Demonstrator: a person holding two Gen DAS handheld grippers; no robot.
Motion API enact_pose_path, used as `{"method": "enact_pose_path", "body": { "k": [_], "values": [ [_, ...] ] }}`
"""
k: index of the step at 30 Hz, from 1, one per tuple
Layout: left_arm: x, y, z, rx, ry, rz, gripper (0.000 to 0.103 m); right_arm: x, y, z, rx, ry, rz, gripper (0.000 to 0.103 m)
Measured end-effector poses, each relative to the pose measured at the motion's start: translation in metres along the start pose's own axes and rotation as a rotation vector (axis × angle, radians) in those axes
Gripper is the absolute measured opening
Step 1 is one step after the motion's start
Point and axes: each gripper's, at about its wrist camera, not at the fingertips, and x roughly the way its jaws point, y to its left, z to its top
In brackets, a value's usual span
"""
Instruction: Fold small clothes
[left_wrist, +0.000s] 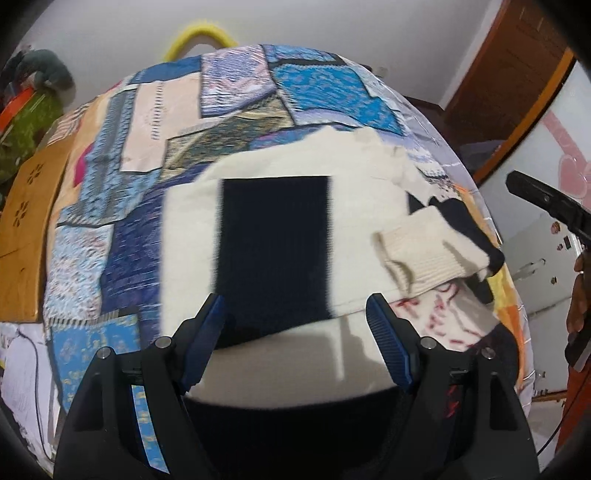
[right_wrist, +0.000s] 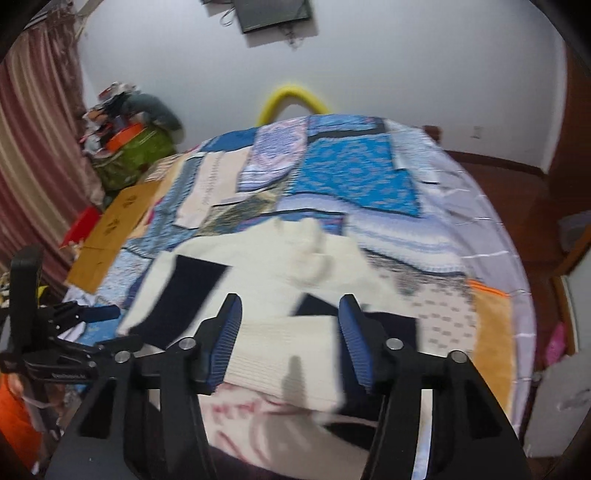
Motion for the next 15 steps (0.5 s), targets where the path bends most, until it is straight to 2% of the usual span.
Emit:
{"method": "enact_pose_path", "body": {
  "k": [7,15],
  "values": [
    [0.032,-0.040,0.017,-0.001,0.079,-0.051,0.078,-0.014,-0.041,-0.020,0.040,0.002,-0.036,0.053],
    [0.064,-0.062,0.032,-0.036,0.135,-0.094,0.078,-0.017,-0.082,-0.050,0.091,0.026,-0.068,0.054]
  ]
}}
